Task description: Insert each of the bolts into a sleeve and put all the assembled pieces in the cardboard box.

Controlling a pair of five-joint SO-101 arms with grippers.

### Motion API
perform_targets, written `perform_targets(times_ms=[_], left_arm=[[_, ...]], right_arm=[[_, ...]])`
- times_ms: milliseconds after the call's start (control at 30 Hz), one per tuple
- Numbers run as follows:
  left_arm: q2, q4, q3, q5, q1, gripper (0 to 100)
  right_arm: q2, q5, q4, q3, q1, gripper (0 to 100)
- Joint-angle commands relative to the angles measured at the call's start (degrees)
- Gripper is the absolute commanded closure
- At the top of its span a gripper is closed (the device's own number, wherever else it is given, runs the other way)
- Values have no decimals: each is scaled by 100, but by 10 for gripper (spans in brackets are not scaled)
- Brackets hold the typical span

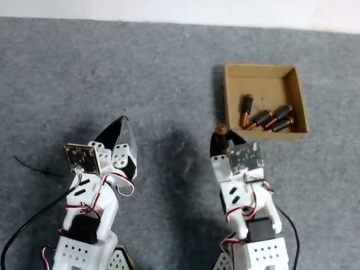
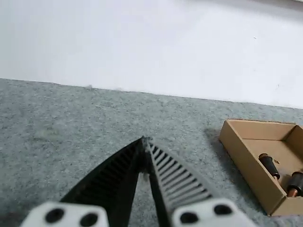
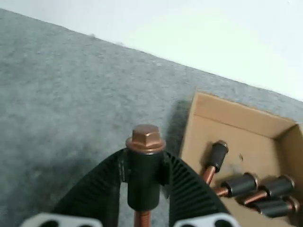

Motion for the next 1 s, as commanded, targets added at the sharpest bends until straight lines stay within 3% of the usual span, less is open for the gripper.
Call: perform_targets(times_ms=[0, 233, 500, 767, 967], left_arm=[[-4, 9, 119, -79, -31, 990], [-4, 9, 119, -79, -31, 990], [-13, -18, 119, -79, -31, 989], [-13, -18, 119, -79, -31, 989], [-13, -18, 119, -79, -31, 989]], right_arm=[[2062, -62, -207, -1886, 303, 995], [5930, -1257, -171, -5165, 945, 994], [9033, -1495, -171, -7495, 1736, 994], [10615, -1591, -163, -8330, 2316, 980], [10677, -1591, 330, -8347, 2281, 771]])
